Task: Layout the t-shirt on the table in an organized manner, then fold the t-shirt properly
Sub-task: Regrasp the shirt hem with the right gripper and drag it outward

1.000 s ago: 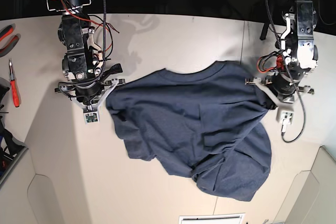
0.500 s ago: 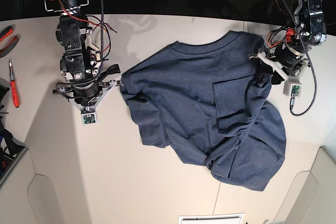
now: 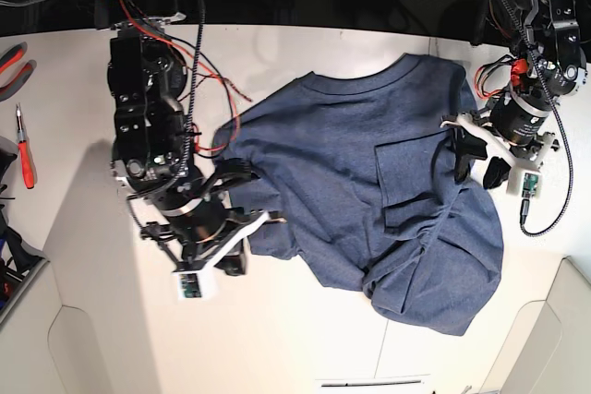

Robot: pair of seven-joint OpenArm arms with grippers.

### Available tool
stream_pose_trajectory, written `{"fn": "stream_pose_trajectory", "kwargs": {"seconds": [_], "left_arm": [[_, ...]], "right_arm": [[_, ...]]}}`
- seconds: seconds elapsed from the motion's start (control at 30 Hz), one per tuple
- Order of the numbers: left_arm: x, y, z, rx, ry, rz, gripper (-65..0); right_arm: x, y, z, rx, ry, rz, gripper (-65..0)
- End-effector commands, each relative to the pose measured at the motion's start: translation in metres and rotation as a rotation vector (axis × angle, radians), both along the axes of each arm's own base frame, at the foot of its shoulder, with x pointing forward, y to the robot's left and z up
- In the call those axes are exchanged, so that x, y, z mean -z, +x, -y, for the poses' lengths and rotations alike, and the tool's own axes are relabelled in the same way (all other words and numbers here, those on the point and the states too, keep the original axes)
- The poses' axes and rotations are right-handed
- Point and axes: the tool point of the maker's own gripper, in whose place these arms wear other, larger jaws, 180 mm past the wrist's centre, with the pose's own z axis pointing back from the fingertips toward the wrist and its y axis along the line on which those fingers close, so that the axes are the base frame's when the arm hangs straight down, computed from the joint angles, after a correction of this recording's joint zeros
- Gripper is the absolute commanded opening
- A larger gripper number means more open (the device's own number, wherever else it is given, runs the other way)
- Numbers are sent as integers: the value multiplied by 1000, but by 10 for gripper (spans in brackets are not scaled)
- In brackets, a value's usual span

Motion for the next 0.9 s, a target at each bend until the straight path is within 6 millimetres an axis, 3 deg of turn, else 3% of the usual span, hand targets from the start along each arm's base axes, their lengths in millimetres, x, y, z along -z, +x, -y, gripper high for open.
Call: {"fn": "stream_pose_trajectory", "kwargs": {"seconds": [0.0,0.07,0.17,0.3,0.43,0.57,0.77,0.87], "left_arm": [[-22,7,4,26,0,74,-392],[-32,9,9,41,-11,99,-487],[-32,8,10,43,-21,93,-649],[-29,5,12,45,-45,79,-650],[-32,3,27,115,-87,90,-650],[-28,1,29,120,-92,68,-650],[-13,-7,32,115,-172,18,-650],[14,-13,37,115,-209,-55,-650]], "right_arm": [[-12,4,-12,-19,16,39,-650],[-1,1,-25,-49,-20,24,-650],[24,3,-18,0,-108,-10,-650],[62,4,3,91,-169,-61,-650],[94,2,10,95,-186,-137,-650],[122,3,20,105,-215,-214,-650],[131,14,47,129,-261,-226,-650],[127,20,53,135,-275,-208,-650]]}}
